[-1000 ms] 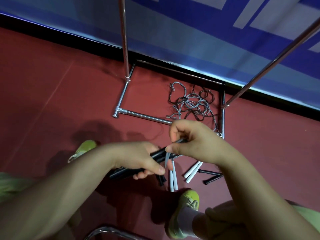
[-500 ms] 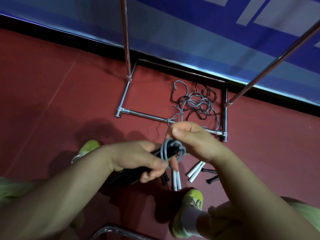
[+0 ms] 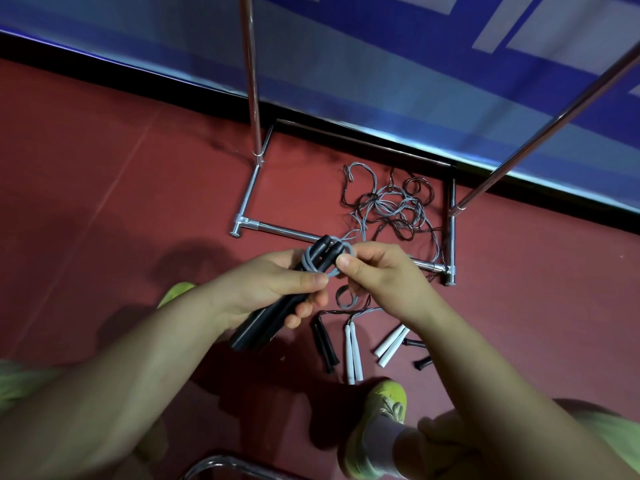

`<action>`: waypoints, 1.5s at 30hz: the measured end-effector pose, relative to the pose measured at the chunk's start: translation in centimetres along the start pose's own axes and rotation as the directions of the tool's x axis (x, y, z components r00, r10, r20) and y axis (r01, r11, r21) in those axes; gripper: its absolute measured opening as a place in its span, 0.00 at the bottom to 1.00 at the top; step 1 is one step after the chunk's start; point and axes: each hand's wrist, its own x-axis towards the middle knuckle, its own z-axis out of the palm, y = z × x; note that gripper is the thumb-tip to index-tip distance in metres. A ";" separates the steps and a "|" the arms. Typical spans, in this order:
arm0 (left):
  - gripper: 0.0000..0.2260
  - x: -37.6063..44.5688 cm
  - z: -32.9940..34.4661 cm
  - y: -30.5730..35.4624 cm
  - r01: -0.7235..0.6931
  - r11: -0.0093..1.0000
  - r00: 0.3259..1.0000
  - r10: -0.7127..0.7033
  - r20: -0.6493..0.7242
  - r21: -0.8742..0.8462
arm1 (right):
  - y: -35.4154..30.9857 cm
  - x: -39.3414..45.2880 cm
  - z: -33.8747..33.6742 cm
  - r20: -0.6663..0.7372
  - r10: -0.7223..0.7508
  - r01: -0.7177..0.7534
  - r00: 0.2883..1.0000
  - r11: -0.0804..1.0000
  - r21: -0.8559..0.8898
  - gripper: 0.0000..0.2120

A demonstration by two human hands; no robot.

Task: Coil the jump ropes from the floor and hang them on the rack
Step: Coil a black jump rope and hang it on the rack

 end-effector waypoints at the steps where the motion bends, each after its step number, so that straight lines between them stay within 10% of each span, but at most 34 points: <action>1: 0.18 0.0 0.1 0.0 -0.002 1.000 1.000 0.002 -0.009 0.009 | 0.1 0.0 0.1 -0.018 0.016 -0.017 1.000 1.000 -0.015 0.15; 17: 0.06 0.8 0.2 -0.9 -0.001 0.949 0.984 0.056 -0.167 0.314 | 0.7 -0.2 2.0 -0.235 0.159 -0.246 0.959 0.878 -0.411 0.30; 35: 0.04 1.4 -0.8 -1.1 -0.119 0.934 0.924 0.229 -0.307 0.337 | -1.1 0.2 0.4 0.013 0.301 -0.295 0.954 0.944 -0.149 0.26; 39: 0.05 1.4 -1.0 -1.1 -0.068 0.928 0.940 0.183 -0.287 0.368 | -1.4 -0.2 -0.5 -0.043 0.124 -0.130 0.991 0.878 -0.462 0.12; 45: 0.05 1.6 -0.6 -1.3 -0.017 0.888 0.980 0.106 -0.167 0.460 | -2.6 -0.6 -0.7 0.058 -0.050 0.063 0.997 0.965 -0.256 0.06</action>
